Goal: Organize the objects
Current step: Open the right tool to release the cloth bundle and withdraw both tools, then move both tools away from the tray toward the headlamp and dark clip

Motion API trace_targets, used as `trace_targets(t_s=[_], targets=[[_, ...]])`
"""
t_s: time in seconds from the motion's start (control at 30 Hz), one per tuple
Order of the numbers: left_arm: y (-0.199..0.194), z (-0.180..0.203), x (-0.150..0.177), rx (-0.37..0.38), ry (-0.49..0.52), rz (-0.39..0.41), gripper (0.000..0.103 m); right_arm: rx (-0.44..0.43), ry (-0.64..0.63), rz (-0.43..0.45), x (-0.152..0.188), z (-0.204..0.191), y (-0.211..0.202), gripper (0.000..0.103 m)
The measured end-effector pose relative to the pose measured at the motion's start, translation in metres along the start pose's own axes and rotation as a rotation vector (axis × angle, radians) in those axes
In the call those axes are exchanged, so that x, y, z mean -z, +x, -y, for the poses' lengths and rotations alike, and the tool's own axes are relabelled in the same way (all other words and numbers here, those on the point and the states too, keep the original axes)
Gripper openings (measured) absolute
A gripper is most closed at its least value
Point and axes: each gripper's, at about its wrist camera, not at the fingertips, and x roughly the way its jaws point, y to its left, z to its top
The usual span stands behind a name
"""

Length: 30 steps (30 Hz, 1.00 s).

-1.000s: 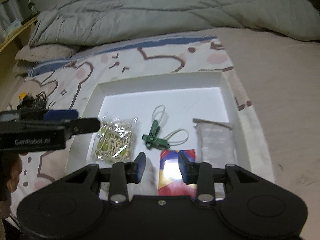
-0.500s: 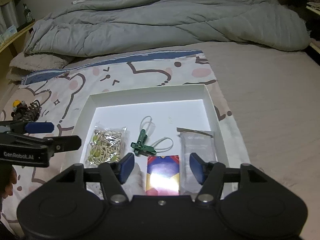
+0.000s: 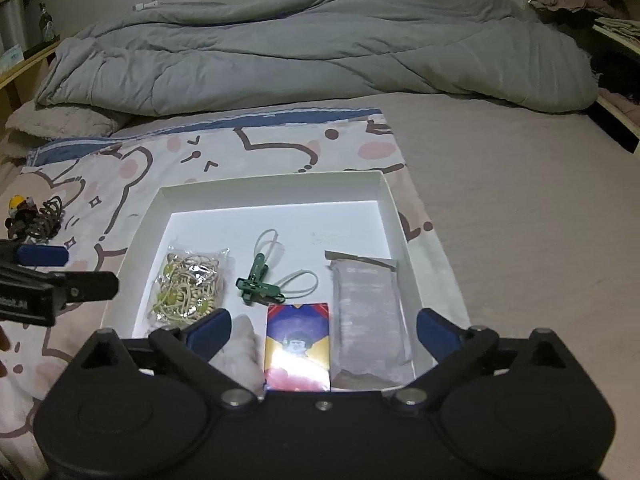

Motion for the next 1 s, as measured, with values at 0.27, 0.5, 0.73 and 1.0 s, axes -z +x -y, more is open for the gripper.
trace_targets(t_s=[0.27,0.5,0.73,1.0], targets=[[-0.007,-0.007,0.005,-0.038,0.001,-0.002,0.103,-0.002,0.008,-0.013,0.001,-0.001,0.002,0.103],[-0.006,-0.009,0.007,-0.057,-0.024,-0.008,0.103,-0.004,0.004,-0.015,0.001,-0.003,0.001,0.103],[0.002,-0.009,0.01,-0.071,-0.037,-0.021,0.103,-0.006,0.012,-0.009,0.0,-0.003,0.0,0.103],[0.003,-0.021,0.013,-0.076,-0.06,-0.023,0.103,-0.016,0.007,-0.011,-0.004,-0.008,0.004,0.103]])
